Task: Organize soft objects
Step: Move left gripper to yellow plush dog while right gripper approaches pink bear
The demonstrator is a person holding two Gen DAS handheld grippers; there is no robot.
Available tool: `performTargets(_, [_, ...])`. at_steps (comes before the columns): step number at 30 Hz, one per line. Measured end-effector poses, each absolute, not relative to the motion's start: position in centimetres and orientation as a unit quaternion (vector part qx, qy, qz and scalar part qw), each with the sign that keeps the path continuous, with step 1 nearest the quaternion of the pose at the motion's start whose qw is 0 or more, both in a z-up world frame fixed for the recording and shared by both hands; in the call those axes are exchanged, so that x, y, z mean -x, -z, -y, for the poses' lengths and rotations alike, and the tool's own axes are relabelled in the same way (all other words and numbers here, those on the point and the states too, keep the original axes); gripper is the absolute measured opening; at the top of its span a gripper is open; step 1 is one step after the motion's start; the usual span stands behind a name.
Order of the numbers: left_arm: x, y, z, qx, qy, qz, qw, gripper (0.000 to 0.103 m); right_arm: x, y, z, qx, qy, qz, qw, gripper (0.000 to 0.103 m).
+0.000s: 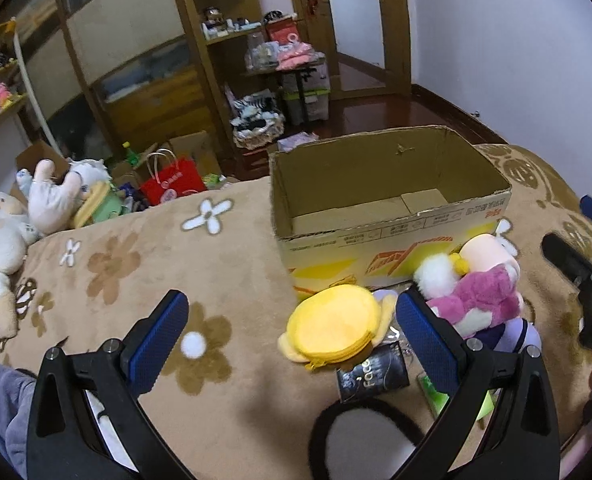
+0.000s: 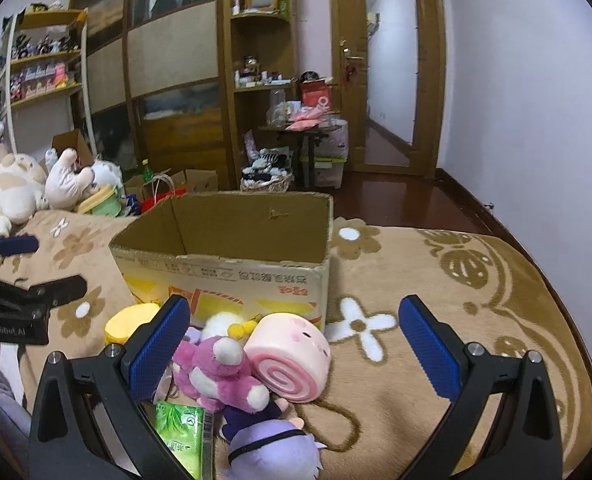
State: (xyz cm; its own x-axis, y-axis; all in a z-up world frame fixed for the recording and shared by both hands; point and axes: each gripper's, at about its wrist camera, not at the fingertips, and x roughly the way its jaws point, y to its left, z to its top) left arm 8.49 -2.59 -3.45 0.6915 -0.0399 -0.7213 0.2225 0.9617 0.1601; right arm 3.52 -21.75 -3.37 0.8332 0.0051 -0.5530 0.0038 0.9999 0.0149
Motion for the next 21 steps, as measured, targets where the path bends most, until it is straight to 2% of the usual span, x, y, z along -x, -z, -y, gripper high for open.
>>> performTargets(21, [-13.5, 10.1, 2.9, -0.063, 0.123, -0.502, 0.854, 0.102, -7.2, 9.9, 19.1, 0.033, -0.04, -0.386, 0.921, 0.103])
